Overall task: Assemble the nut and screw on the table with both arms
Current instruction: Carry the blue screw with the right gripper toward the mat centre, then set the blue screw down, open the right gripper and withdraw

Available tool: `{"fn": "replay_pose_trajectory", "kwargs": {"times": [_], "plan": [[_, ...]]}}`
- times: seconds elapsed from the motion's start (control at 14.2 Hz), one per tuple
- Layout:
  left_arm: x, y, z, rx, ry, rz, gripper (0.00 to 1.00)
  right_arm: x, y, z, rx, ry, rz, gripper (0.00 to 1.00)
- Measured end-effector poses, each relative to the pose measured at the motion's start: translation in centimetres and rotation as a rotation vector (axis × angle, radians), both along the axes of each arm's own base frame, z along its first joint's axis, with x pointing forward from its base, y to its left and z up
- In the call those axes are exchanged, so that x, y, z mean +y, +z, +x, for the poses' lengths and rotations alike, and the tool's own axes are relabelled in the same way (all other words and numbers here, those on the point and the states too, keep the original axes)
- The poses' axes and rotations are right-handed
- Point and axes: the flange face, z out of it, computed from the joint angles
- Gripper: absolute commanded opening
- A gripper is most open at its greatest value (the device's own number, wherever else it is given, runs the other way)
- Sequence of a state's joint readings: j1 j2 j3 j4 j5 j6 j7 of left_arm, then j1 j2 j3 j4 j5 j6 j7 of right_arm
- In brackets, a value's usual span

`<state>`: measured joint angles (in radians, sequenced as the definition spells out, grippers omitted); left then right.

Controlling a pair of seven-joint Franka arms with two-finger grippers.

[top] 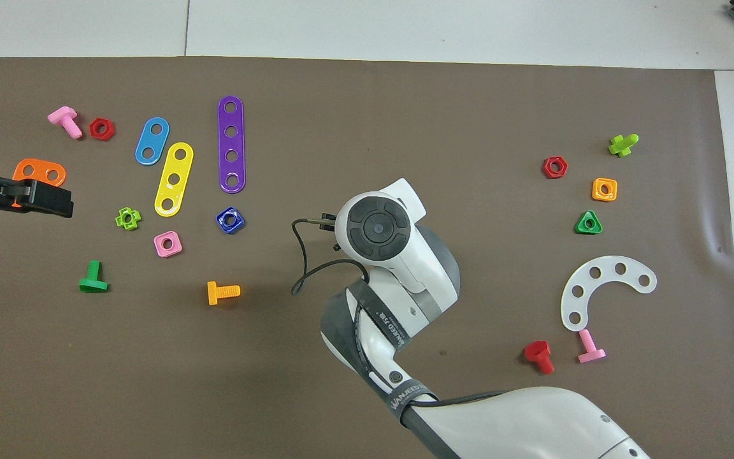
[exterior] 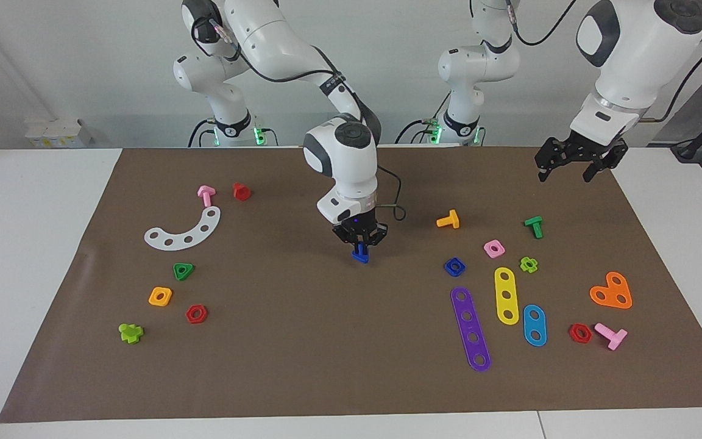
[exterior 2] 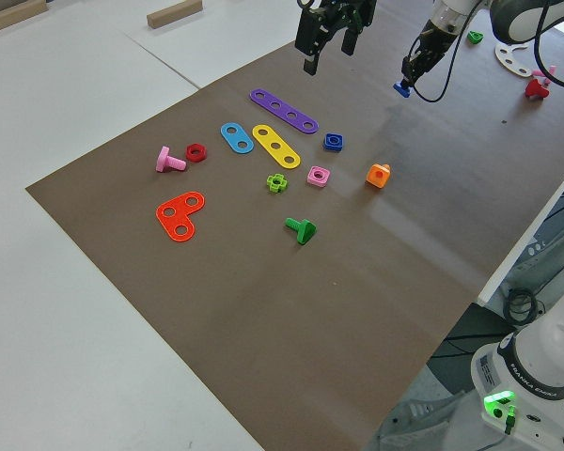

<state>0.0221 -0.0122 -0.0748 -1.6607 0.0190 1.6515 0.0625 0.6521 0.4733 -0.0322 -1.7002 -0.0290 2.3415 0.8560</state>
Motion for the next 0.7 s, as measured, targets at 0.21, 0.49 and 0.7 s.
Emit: {"fn": "replay_pose_trajectory", "kwargs": {"times": [0.21, 0.49, 0.7], "plan": [[0.0, 0.0, 0.0, 0.0, 0.0, 0.0, 1.0, 0.2, -1.9, -0.4, -0.021, -0.002, 0.018, 0.49], [0.0, 0.0, 0.0, 0.0, 0.0, 0.0, 1.0, 0.2, -2.8, -0.8, -0.019, -0.004, 0.018, 1.0], [0.0, 0.0, 0.0, 0.0, 0.0, 0.0, 1.0, -0.5, -0.7, 0.1, -0.046, -0.021, 0.033, 1.0]]}}
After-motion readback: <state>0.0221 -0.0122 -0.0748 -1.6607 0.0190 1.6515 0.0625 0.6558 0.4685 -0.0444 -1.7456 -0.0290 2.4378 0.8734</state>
